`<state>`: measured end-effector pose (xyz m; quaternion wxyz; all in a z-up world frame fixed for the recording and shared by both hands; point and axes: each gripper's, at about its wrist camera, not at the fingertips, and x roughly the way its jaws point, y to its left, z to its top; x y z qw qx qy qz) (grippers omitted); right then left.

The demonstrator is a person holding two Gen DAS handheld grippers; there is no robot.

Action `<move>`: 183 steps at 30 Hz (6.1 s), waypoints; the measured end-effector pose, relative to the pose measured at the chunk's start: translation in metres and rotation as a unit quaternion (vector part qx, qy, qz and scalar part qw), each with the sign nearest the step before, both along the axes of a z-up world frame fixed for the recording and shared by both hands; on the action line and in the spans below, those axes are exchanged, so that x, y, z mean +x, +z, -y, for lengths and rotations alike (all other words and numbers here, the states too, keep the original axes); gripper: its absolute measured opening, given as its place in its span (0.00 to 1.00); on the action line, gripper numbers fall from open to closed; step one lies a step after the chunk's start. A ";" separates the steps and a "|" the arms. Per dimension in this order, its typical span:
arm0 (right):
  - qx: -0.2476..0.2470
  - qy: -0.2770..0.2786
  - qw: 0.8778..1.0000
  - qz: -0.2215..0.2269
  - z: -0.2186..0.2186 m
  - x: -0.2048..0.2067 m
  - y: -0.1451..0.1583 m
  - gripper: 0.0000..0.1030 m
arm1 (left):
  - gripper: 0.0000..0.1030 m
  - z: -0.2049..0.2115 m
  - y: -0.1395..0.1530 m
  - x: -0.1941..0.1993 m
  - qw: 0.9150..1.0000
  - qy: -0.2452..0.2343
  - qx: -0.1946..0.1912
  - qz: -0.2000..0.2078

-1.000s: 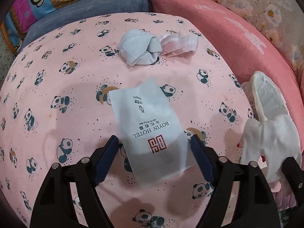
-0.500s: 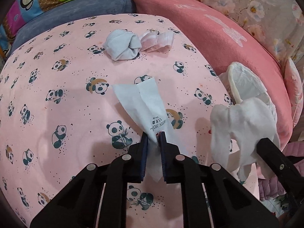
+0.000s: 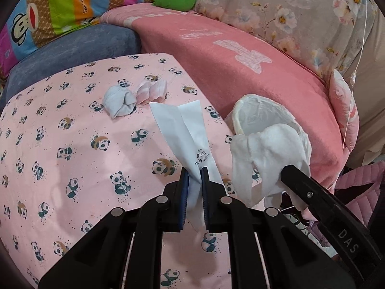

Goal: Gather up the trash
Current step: 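Lift the white glove and paper card and carry them toward the wastebasket, then lower glove and paper card into the wastebasket and open both tools, then move both open tools back from the wastebasket toward the light blue sock, then grasp the light blue sock with the left tool while the right tool grasps the pink cloth, then lift the sock and pink cloth and carry them over the wastebasket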

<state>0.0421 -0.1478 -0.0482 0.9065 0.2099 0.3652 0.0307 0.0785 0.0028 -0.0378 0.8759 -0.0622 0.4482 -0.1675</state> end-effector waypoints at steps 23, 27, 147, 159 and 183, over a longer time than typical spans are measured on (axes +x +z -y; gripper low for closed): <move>-0.002 -0.082 0.996 0.038 0.086 -0.018 0.036 0.13 | 0.11 0.085 0.037 0.006 0.994 -0.097 -0.004 0.045; -0.002 -0.099 0.994 0.037 0.103 -0.018 0.037 0.13 | 0.11 0.101 0.038 0.009 0.992 -0.115 0.000 0.049; 0.012 0.068 0.994 -0.089 -0.087 0.244 -0.072 0.45 | 0.56 -0.108 -0.073 0.159 0.991 0.103 -0.037 -0.077; 0.017 0.092 0.991 -0.093 -0.094 0.216 -0.077 0.10 | 0.31 -0.111 -0.070 0.151 0.989 0.105 -0.070 -0.078; 0.005 0.067 0.996 -0.053 -0.071 0.052 -0.039 0.10 | 0.30 -0.078 -0.033 0.034 0.996 0.077 -0.013 -0.045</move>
